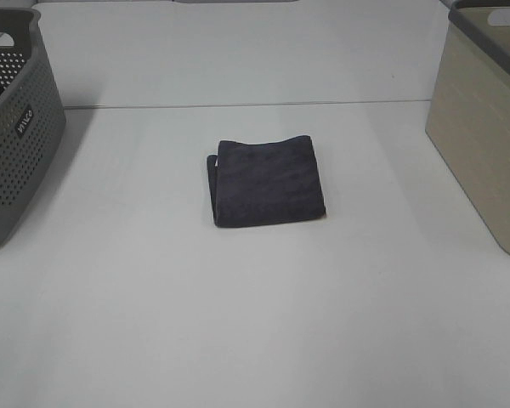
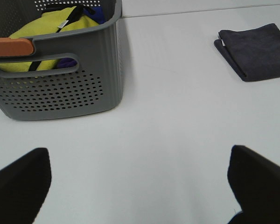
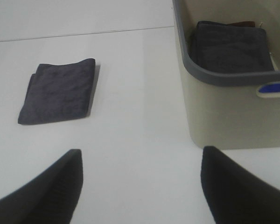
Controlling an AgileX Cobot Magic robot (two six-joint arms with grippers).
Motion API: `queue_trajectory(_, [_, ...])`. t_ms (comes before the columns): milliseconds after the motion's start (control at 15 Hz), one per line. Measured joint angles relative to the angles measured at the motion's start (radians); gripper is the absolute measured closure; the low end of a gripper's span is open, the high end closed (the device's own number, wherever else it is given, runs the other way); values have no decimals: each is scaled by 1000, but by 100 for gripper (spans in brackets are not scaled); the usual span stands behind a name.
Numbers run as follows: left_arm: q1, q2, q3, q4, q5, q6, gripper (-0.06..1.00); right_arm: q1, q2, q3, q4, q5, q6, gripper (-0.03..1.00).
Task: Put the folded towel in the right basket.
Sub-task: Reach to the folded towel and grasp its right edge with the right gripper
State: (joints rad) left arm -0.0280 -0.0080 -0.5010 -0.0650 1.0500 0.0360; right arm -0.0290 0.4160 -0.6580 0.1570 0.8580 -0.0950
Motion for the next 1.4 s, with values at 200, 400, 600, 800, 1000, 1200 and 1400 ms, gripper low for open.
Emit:
queue_trajectory(200, [0, 0, 0, 0, 0, 0, -3, 0, 297, -190, 98, -21, -128, 29])
queue_trajectory(400, [0, 0, 0, 0, 0, 0, -3, 0, 584, -420, 223, -13, -274, 29])
queue_trajectory(600, [0, 0, 0, 0, 0, 0, -3, 43, 880, -641, 330, 22, -384, 29])
queue_trajectory(800, [0, 0, 0, 0, 0, 0, -3, 208, 1114, -760, 333, 25, -379, 29])
queue_trajectory(1000, [0, 0, 0, 0, 0, 0, -3, 261, 1300, -827, 346, 26, -311, 29])
queue_trajectory(1200, [0, 0, 0, 0, 0, 0, -3, 260, 1523, -903, 397, 52, -281, 29])
queue_trajectory(1400, [0, 0, 0, 0, 0, 0, -3, 259, 1739, -1036, 422, 139, -236, 23])
